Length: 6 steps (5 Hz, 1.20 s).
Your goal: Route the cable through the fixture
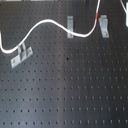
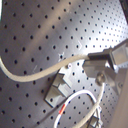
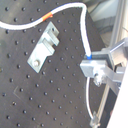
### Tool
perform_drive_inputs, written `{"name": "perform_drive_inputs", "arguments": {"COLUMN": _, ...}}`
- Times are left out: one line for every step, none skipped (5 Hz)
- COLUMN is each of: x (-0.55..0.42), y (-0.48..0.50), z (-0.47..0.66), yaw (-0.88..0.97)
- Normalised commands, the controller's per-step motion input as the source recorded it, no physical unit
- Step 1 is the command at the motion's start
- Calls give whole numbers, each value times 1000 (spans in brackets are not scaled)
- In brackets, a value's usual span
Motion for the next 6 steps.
{"name": "perform_drive_inputs", "arguments": {"x": 0, "y": -25, "z": 349, "yaw": -480}}
{"name": "perform_drive_inputs", "arguments": {"x": -276, "y": -324, "z": 224, "yaw": -229}}
{"name": "perform_drive_inputs", "arguments": {"x": -314, "y": -422, "z": 173, "yaw": -151}}
{"name": "perform_drive_inputs", "arguments": {"x": -166, "y": 36, "z": 346, "yaw": -174}}
{"name": "perform_drive_inputs", "arguments": {"x": -247, "y": 183, "z": 145, "yaw": 0}}
{"name": "perform_drive_inputs", "arguments": {"x": -225, "y": 199, "z": -4, "yaw": 400}}
